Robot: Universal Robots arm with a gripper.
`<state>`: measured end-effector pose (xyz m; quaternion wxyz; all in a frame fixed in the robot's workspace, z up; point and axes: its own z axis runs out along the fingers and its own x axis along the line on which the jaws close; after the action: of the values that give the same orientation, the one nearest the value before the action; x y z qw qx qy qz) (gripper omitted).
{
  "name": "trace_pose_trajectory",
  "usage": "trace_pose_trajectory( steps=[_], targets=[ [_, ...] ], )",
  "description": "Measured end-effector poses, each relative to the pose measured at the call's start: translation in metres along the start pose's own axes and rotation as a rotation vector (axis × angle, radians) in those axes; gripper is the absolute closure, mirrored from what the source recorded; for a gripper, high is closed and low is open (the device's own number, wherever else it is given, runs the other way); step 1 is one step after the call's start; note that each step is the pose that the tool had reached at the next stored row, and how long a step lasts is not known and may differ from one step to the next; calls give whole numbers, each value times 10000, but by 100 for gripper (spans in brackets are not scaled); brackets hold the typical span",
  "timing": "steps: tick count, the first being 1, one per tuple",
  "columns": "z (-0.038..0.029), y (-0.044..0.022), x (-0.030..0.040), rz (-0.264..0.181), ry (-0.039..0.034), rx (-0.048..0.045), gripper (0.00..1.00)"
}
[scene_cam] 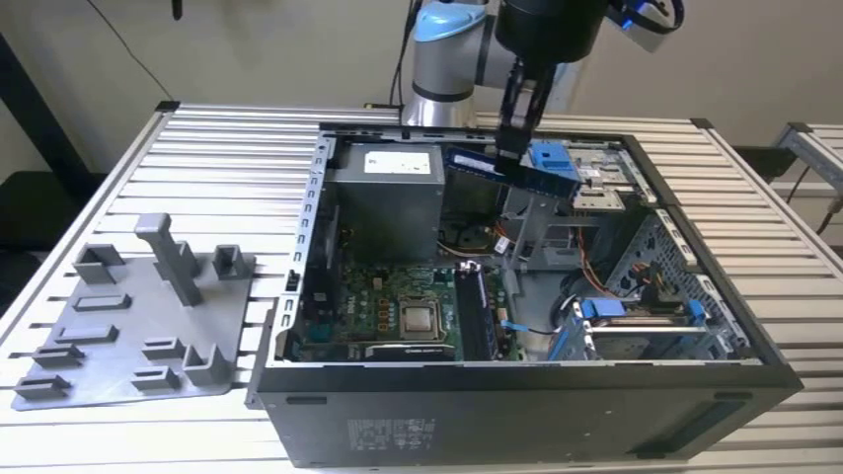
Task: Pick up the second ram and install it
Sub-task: 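Insert the second ram into the second slot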
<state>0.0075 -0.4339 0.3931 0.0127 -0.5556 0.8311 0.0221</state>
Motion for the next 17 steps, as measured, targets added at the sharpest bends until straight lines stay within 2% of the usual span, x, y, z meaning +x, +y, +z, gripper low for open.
trace_pose_trajectory(
  steps=[17],
  targets=[
    [7,0,0,2594,-60,119,86]
  ],
)
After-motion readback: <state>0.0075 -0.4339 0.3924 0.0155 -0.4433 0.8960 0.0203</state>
